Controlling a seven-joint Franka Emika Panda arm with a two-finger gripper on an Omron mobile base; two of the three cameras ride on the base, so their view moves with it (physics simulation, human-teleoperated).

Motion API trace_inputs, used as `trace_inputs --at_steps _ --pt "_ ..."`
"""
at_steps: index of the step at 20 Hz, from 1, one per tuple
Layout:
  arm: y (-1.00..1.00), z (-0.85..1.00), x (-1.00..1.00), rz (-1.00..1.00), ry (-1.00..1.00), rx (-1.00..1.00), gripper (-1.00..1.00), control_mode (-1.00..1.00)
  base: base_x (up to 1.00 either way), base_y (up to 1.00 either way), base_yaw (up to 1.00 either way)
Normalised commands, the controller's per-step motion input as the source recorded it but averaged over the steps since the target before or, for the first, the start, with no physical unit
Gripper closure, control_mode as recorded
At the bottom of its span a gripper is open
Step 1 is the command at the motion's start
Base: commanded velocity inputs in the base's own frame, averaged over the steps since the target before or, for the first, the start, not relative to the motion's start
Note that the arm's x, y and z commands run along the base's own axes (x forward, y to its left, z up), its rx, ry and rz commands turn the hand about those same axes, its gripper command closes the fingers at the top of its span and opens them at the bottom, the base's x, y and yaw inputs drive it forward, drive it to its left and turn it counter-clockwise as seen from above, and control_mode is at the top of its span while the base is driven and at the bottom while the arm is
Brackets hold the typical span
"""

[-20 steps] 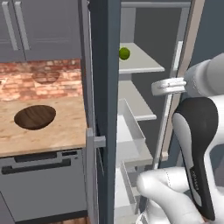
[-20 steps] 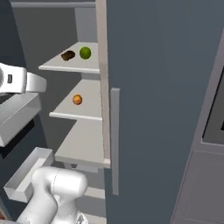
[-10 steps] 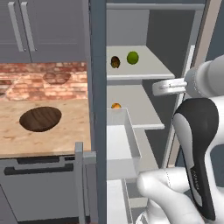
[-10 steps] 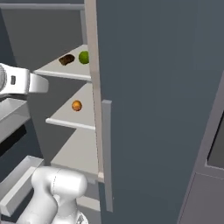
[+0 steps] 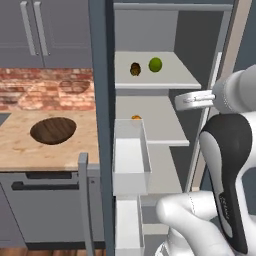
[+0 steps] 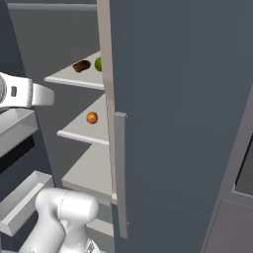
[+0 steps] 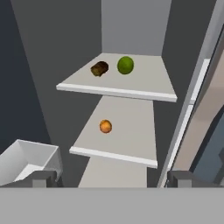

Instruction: Take the sweet potato, peach, and lime from the freezer and place them in the bowl on the counter.

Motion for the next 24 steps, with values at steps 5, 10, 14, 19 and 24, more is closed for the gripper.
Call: trace_inputs --at_steps 5,10,14,19,24 --pt "0.0 0.0 0.0 0.0 0.0 0.0 -1.0 1.0 1.0 -0.26 0.03" --pt "-0.03 0.14 0.71 -0.02 0.0 0.06 -1.0 -1.0 0.2 0.0 -0.01" --pt "0.0 0.15 0.63 0.0 0.0 0.07 -1.0 -1.0 0.0 0.0 0.0" --pt "0.0 0.05 0.52 0.0 0.0 0.02 -1.0 -1.0 0.0 0.0 0.0" --pt "0.0 0.0 0.47 0.0 -0.03 0.01 -1.0 -1.0 0.0 0.0 0.0"
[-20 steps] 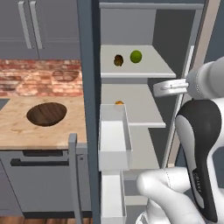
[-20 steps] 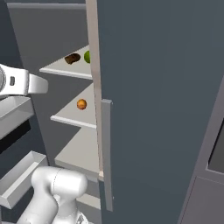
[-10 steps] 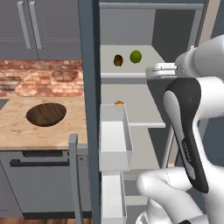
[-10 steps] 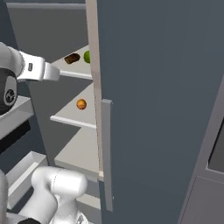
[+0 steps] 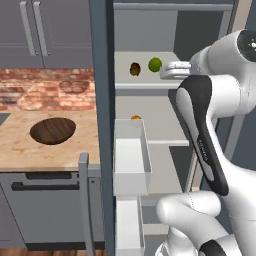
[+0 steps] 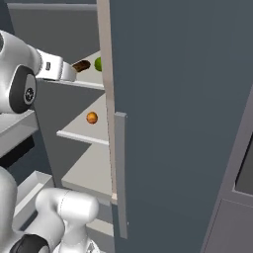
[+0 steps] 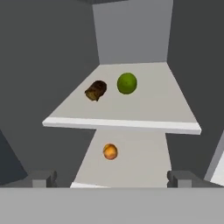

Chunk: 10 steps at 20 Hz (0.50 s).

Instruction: Take the sweet potato, peach, and lime from the freezer and place them in the bowl on the counter.

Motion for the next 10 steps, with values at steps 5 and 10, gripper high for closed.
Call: trace_inputs --at_steps 5,10 --pt "0.0 0.0 0.41 -0.07 0.0 0.0 -1.0 -1.0 0.0 0.0 0.0" --pt "-0.02 0.0 0.35 -0.11 0.0 -0.01 -1.0 -1.0 0.0 0.0 0.0"
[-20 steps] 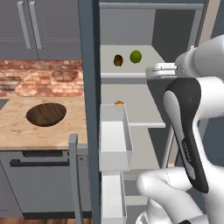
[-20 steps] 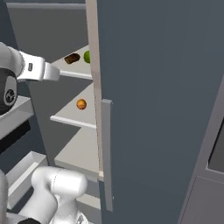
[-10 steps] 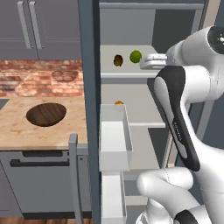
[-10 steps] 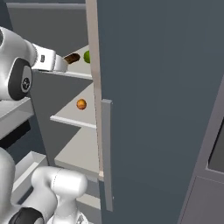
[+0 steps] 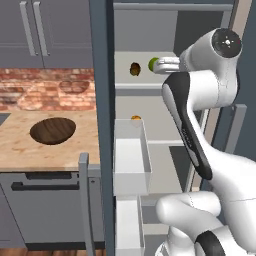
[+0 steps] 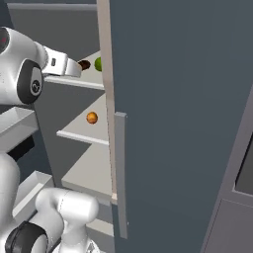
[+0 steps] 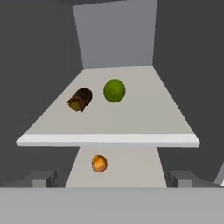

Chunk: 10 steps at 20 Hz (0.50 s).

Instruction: Take the sweet potato, peach, and lime from the freezer and place them in the bowl on the counter.

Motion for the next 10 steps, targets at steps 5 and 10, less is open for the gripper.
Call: trace_inputs --at_steps 5,10 --pt "-0.15 0.0 0.25 -0.06 0.1 0.0 -1.0 -1.0 0.0 0.0 0.0" --pt "-0.21 -0.02 0.19 0.0 0.06 0.0 -1.0 -1.0 0.0 0.0 0.0"
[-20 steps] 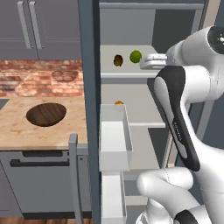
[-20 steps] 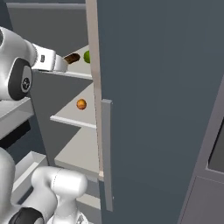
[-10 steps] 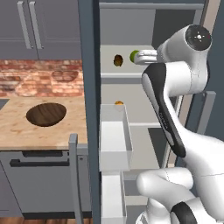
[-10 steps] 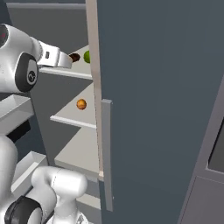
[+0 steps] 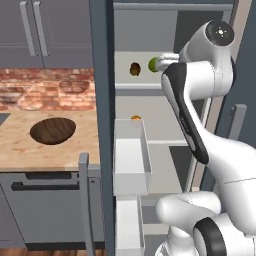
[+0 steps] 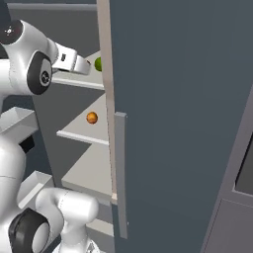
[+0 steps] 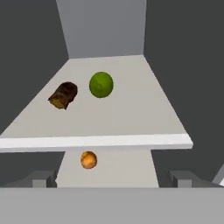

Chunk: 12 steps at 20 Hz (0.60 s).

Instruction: Take the sweet potato, peach, and lime from the freezer and place them in the bowl on the counter.

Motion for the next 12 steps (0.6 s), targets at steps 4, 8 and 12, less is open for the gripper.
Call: trace_inputs --at_steps 4,8,12 --pt "-0.15 -0.01 0.18 0.0 0.0 0.0 -1.0 -1.0 0.0 0.0 0.0" --pt "0.0 0.0 0.24 0.0 -0.01 -0.01 -1.0 -1.0 0.0 0.0 0.0" --pt "0.0 0.0 0.21 0.0 0.0 -0.01 -1.0 -1.0 0.0 0.0 0.0"
